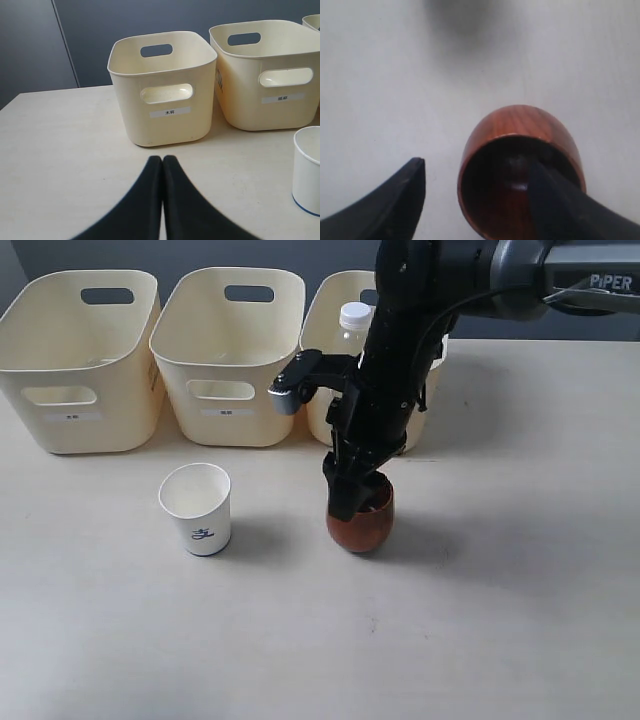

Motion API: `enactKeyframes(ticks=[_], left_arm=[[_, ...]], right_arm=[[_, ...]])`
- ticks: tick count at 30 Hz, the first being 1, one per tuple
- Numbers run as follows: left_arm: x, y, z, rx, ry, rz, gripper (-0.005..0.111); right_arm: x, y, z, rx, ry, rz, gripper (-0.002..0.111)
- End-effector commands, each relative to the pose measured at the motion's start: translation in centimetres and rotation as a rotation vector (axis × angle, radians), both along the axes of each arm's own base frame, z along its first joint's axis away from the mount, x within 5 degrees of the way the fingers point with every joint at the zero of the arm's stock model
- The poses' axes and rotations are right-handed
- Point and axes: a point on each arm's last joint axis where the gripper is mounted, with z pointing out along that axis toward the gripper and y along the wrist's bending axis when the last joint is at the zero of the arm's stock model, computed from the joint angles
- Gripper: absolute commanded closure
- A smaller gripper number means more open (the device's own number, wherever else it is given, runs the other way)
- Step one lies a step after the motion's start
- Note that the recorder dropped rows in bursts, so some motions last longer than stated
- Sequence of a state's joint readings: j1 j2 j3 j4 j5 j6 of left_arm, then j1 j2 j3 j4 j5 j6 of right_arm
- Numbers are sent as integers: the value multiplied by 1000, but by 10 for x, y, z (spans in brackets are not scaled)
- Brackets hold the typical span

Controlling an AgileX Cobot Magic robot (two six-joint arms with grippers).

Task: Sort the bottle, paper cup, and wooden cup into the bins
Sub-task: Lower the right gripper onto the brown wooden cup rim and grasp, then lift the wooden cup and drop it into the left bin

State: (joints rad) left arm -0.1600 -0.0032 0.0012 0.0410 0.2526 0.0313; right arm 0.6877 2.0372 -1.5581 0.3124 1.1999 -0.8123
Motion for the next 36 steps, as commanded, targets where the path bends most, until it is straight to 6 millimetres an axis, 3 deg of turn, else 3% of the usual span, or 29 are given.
enactKeyframes(ticks=[1,4,6,8,12,19,23,31,34,36], left_arm=[[0,0,1,-3,-12,-3,107],[0,0,1,-3,-12,-3,107],[0,0,1,-3,-12,-3,107],[0,0,1,-3,-12,-3,107],[0,0,1,-3,-12,-3,107],[0,0,1,-3,-12,-3,107],[0,0,1,-3,-12,-3,107],[0,0,1,-3,-12,-3,107],[0,0,1,-3,-12,-3,107],[0,0,1,-3,-12,-3,107]], right_arm=[[2,1,-11,-20,12,-6,50],[3,1,-19,-32,30,-9,50],[3,2,-23,-39,38,-9,57],[3,2,-25,-41,41,-9,71],[3,2,-25,-45,47,-3,109],[-1,3,-19,-18,57,50,109],[-5,6,6,50,-33,77,109],[-9,29,99,381,-353,85,109],[-8,44,121,512,-453,121,109],[-5,53,125,561,-502,143,109]])
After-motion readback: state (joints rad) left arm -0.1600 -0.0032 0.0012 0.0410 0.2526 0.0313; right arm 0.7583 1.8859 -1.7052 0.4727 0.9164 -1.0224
